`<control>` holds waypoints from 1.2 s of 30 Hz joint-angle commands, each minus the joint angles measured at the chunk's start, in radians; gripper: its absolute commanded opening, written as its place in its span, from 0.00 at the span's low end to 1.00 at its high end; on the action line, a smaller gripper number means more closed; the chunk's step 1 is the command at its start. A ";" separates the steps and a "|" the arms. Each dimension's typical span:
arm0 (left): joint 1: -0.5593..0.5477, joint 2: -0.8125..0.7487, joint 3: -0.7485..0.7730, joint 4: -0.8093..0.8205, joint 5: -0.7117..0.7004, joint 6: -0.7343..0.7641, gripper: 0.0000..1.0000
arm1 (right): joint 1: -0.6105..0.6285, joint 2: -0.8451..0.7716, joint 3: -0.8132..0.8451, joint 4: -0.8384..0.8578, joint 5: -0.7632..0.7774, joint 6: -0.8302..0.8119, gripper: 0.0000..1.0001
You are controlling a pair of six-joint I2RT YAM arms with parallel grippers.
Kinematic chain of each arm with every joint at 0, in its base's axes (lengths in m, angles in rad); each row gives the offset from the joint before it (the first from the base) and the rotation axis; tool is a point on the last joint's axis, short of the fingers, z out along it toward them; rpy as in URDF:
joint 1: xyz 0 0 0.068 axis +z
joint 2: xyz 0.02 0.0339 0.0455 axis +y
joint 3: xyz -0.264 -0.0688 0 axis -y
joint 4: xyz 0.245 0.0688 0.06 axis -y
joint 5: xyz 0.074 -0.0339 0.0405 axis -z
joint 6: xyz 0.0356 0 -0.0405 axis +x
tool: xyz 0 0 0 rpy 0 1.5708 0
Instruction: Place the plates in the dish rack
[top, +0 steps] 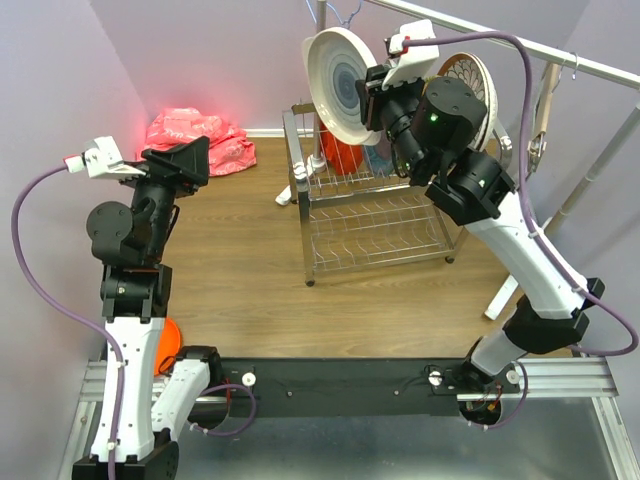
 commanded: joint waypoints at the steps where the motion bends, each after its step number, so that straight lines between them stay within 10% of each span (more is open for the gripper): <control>1: 0.007 -0.014 -0.017 0.000 -0.030 -0.002 0.74 | 0.000 -0.061 -0.016 0.172 0.080 0.022 0.00; 36: 0.018 -0.078 -0.064 -0.041 -0.066 0.020 0.78 | 0.048 0.011 -0.013 0.173 0.341 -0.131 0.00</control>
